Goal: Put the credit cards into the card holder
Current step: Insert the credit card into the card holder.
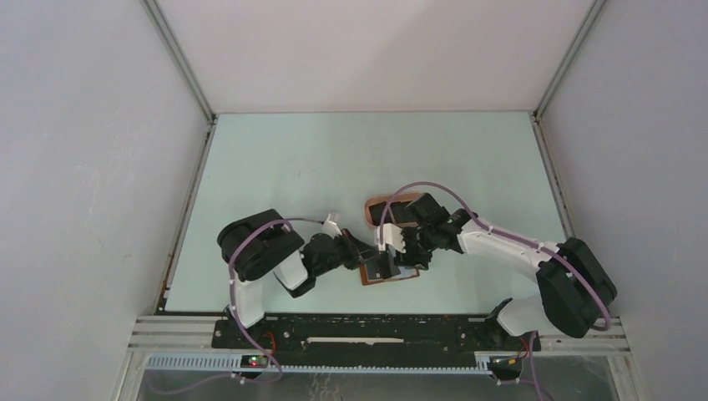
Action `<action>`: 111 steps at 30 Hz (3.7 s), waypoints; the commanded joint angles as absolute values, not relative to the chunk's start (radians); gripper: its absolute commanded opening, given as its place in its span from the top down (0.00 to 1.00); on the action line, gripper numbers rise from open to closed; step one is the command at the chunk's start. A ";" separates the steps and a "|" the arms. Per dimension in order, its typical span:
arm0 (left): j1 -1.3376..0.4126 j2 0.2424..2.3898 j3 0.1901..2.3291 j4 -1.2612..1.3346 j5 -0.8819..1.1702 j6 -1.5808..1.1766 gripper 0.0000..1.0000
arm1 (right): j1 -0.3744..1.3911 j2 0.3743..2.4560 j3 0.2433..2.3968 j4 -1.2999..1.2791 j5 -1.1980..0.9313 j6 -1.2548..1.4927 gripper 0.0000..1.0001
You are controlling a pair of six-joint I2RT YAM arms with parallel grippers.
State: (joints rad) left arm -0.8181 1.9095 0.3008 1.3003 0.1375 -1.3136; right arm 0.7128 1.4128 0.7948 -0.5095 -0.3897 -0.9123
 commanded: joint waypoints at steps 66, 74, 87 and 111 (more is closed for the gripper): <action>-0.839 2.021 0.396 1.395 0.171 -1.355 0.98 | 0.595 1.527 0.913 -0.690 -0.414 -0.934 0.78; -0.852 2.043 0.424 1.395 0.175 -1.365 0.95 | 0.615 1.576 0.913 -0.701 -0.404 -0.940 0.79; -0.854 2.040 0.415 1.392 0.173 -1.361 0.84 | 0.575 1.469 0.920 -0.694 -0.420 -0.909 0.76; -0.853 2.053 0.423 1.395 0.179 -1.356 0.80 | 0.967 1.456 0.825 -0.343 -0.390 -0.923 0.92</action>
